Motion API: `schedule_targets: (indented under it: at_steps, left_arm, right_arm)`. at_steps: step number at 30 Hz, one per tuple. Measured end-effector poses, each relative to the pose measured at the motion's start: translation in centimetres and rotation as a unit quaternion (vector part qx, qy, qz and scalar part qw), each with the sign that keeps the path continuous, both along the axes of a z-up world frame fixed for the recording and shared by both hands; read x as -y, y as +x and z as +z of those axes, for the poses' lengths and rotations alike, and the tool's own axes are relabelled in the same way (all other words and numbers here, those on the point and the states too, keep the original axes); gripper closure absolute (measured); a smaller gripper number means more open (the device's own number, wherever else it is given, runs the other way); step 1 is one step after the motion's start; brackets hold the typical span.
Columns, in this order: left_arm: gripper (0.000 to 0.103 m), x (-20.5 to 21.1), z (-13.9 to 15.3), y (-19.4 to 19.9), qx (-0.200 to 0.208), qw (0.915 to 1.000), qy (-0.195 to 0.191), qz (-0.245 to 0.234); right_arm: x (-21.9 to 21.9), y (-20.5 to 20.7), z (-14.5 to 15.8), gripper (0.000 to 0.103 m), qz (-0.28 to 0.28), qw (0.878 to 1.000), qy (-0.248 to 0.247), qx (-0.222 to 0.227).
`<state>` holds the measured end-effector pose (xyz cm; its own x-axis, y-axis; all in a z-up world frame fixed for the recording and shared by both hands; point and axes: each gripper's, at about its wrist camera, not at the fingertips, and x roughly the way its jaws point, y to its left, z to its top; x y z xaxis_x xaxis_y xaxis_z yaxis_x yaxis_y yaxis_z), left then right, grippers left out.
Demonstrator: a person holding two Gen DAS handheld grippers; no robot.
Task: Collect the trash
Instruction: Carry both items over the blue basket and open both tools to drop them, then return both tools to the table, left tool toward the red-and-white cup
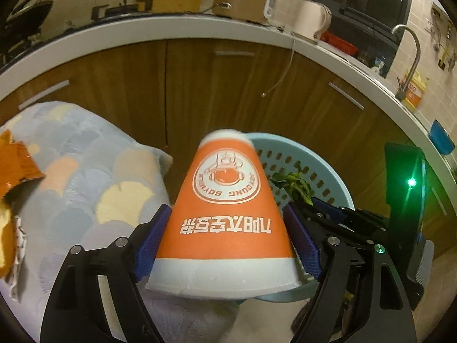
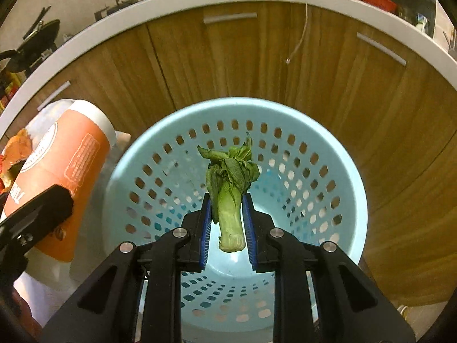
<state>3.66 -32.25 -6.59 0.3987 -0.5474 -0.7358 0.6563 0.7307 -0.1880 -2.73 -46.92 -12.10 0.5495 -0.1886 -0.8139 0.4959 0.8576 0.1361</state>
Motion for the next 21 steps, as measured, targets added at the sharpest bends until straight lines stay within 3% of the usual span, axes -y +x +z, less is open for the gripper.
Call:
schedule_targets:
  at_steps: [5,9,13,21]
  left_arm:
    - [0.025,-0.5,-0.5,0.0,-0.010,0.9999,0.001,-0.003]
    - [0.025,-1.1,0.0,0.0,-0.008,1.0000,-0.005,0.002]
    - [0.025,-2.6,0.7,-0.3,-0.003,0.9998,-0.015,0.010]
    - [0.025,-10.3,4.8,-1.4,0.054,0.9955,-0.046,0.063]
  right_arm:
    - [0.4,-0.1,-0.9,0.077,-0.011,1.000,0.009,-0.010]
    - [0.1,-0.7,-0.3,0.056,-0.018,1.000,0.005,-0.003]
    - [-0.7,-0.7,1.0,0.056,-0.015,1.000,-0.002,0.007]
    - [-6.8,0.2,7.4,0.056,0.044,0.994,-0.036,0.093]
